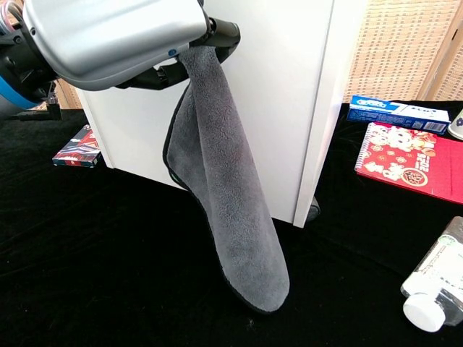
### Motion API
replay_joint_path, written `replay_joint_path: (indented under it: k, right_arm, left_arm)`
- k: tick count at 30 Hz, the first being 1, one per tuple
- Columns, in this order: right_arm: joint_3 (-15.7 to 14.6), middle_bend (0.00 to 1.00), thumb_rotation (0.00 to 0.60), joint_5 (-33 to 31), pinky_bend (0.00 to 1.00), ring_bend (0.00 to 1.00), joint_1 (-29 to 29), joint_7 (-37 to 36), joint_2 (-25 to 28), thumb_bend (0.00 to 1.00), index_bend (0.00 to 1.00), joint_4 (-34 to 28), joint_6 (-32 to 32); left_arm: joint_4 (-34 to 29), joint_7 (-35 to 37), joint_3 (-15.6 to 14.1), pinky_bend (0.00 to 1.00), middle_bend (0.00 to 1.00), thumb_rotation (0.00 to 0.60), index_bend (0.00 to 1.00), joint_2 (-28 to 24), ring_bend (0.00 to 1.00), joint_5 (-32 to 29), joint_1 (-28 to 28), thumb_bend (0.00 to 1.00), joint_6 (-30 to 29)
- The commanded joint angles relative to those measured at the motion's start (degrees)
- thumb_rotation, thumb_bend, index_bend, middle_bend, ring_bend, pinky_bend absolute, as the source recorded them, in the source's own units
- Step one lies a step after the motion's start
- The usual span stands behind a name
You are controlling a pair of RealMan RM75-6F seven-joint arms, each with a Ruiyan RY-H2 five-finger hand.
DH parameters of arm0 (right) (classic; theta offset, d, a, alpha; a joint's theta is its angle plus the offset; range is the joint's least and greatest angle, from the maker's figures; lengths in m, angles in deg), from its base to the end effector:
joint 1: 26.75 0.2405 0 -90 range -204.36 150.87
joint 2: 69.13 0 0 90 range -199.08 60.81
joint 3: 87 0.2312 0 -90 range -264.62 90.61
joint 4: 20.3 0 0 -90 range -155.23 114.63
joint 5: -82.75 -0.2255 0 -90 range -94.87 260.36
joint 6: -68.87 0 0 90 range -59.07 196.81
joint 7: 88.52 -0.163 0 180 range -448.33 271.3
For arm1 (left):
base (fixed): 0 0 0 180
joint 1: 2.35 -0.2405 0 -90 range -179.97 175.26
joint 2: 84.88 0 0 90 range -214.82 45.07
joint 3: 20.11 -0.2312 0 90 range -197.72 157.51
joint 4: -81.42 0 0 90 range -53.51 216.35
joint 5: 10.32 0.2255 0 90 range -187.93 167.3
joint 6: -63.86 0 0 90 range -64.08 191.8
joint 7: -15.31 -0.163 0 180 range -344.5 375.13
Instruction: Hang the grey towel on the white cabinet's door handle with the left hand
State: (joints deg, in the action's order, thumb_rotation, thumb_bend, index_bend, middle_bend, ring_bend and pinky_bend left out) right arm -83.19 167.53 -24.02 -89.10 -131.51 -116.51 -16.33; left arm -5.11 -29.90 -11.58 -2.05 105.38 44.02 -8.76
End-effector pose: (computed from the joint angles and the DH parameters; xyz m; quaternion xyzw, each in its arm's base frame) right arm -0.2919 -0.1914 0.1404 0.5692 -0.4112 0.3954 0.5921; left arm -0.0153 0.2766 0.0111 -0.7455 0.2533 -0.4714 0.3973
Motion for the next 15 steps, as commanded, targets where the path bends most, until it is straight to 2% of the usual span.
replay_joint_path:
  k: [1,12,13,15]
  right_arm:
    - [-0.02,0.0,0.6,0.14,0.0,0.0,-0.05,-0.07,0.05,0.08,0.0,-0.04,-0.13]
    - [-0.06,0.0,0.6,0.12,0.0,0.0,-0.01,0.13,0.03,0.08,0.0,-0.13,0.01]
    - [-0.05,0.0,0.6,0.13,0.0,0.0,-0.02,0.11,0.03,0.08,0.0,-0.14,-0.03]
    - [-0.03,0.0,0.6,0.14,0.0,0.0,-0.02,0.07,0.04,0.08,0.0,-0.14,-0.05]
  left_arm:
    - [0.27,-0.12,-0.22,0.66,0.8,0.6,0.81,-0.04,0.72,-0.01,-0.12,0.57,0.02]
    - [1.1,-0.99,-0.43,0.65,0.79,0.6,0.8,-0.21,0.72,-2.42,-1.06,0.57,1.11]
    - [1.09,-1.63,-0.45,0.63,0.76,0.6,0.78,-0.27,0.71,-2.63,-1.35,0.56,1.05]
    - [0.95,-2.36,-0.53,0.58,0.68,0.6,0.67,-0.38,0.65,-2.78,-1.76,0.5,0.82]
